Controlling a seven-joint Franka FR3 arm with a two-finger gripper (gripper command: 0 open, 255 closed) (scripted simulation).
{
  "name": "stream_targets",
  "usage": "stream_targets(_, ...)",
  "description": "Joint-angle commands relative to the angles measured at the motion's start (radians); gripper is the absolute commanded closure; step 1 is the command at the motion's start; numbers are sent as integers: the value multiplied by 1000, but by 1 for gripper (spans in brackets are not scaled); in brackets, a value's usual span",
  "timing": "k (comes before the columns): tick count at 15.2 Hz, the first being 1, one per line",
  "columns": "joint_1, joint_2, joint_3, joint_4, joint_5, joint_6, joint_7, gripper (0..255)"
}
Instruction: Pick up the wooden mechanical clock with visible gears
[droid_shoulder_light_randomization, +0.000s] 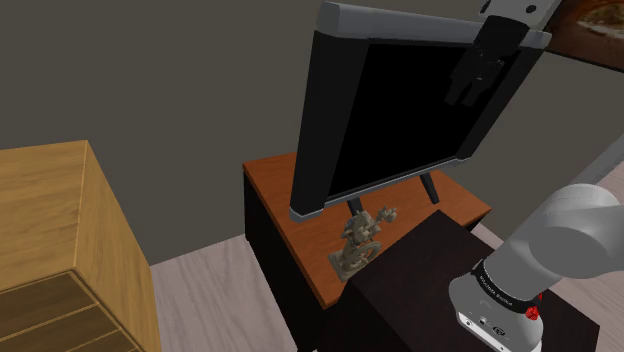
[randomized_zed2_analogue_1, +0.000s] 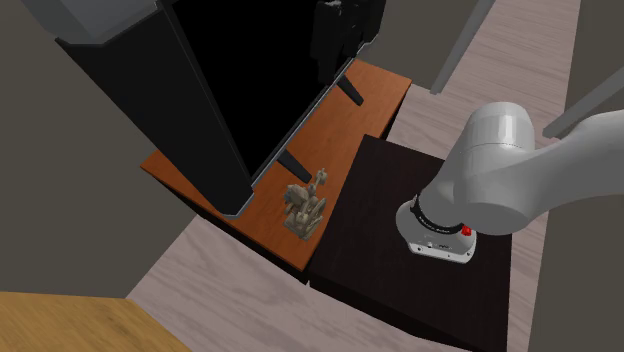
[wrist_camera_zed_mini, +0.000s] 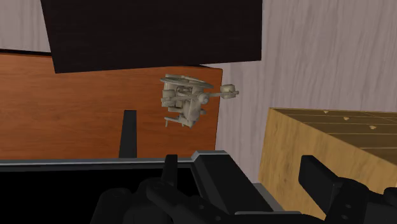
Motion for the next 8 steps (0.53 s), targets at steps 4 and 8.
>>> stream_targets(4, -2, 7, 29, -93, 1, 95, 22, 0)
stream_targets(8, -2, 37, 68, -202, 5, 228, 53, 0)
